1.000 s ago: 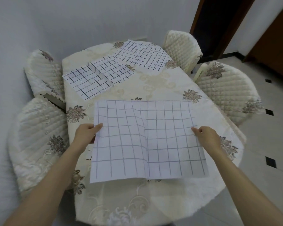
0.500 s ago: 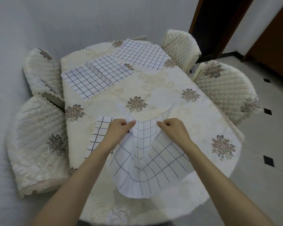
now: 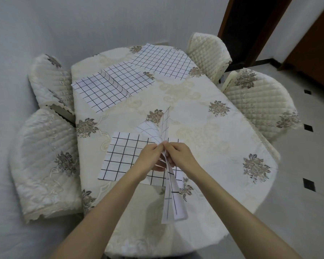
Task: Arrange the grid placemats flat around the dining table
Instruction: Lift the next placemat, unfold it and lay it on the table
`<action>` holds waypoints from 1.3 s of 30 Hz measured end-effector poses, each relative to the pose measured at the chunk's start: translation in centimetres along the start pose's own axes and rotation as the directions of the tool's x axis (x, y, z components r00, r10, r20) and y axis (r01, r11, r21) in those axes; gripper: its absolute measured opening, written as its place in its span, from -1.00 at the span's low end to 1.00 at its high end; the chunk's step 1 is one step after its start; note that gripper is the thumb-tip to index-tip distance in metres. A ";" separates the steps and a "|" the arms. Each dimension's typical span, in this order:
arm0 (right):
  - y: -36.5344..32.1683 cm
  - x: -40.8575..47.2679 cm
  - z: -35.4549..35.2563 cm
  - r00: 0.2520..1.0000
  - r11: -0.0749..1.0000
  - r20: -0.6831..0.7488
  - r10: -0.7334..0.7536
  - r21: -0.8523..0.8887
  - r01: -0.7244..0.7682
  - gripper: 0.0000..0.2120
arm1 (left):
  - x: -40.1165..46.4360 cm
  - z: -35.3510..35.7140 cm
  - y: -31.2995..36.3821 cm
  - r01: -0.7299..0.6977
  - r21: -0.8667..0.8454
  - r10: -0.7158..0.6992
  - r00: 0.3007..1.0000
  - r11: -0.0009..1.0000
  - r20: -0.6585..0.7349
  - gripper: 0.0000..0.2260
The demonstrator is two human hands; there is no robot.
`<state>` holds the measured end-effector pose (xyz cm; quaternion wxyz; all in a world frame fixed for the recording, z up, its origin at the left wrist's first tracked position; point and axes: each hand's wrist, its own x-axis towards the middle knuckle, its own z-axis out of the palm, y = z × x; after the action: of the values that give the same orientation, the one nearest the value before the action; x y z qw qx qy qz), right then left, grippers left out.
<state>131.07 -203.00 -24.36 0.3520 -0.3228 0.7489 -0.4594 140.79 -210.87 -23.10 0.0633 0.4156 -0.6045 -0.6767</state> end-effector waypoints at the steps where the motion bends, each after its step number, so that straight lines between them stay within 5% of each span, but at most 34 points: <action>1: -0.2 -0.1 0.1 1.000 1.000 0.004 0.012 0.029 -0.012 -0.53 | -0.1 0.0 0.1 -0.005 0.003 0.005 1.000 1.000 -0.003 -0.62; 6: -1.2 -0.6 0.2 0.993 0.989 0.089 0.074 0.120 -0.084 -0.40 | -0.1 -0.4 0.5 -0.019 0.071 0.017 1.000 0.997 0.018 -0.53; 15: -1.0 -0.3 -2.2 0.942 0.868 0.319 0.106 0.431 -0.244 -0.43 | -0.2 -2.4 1.8 -0.150 0.212 0.085 0.954 0.966 0.288 -0.75; 18: 0.4 0.0 -3.1 0.964 0.796 0.210 0.163 0.548 -0.255 -0.44 | -0.3 -2.7 3.2 -0.161 0.232 0.099 0.962 0.959 0.255 -0.82; 23: 5.3 0.0 -3.7 0.879 0.758 -0.026 0.476 0.519 -0.395 -0.45 | -1.5 -3.1 5.9 -0.173 -0.001 0.166 0.942 0.985 0.291 -0.75; 27: 7.3 -1.0 -3.2 0.818 0.645 0.210 0.536 0.523 -0.557 -0.28 | -2.7 -4.4 5.9 -0.074 -0.361 0.182 0.944 0.930 0.275 -0.68; 30: 7.2 -1.5 -2.8 0.805 0.543 0.445 0.392 0.595 -0.593 -0.20 | -2.3 -6.1 4.8 0.028 -0.411 0.063 0.977 0.911 0.205 -0.63; 33: 7.3 -1.7 -2.9 0.848 0.528 0.426 0.315 0.664 -0.530 -0.47 | -1.7 -8.0 2.0 0.011 -0.185 0.003 0.997 0.983 0.075 -0.52; 35: 7.9 -1.6 -3.2 0.869 0.565 0.324 0.373 0.664 -0.490 -0.60 | -1.0 -8.7 -0.6 0.070 -0.216 -0.080 0.996 0.974 -0.036 -0.74; 39: 10.5 -1.5 -3.4 0.852 0.632 0.197 0.486 0.594 -0.498 -0.81 | -0.9 -9.5 -7.0 0.163 -0.244 -0.164 0.986 0.956 0.019 -0.93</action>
<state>127.40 -196.40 -32.48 0.5568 0.0247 0.6089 -0.5644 150.41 -215.80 -28.00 0.0582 0.4535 -0.4800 -0.7487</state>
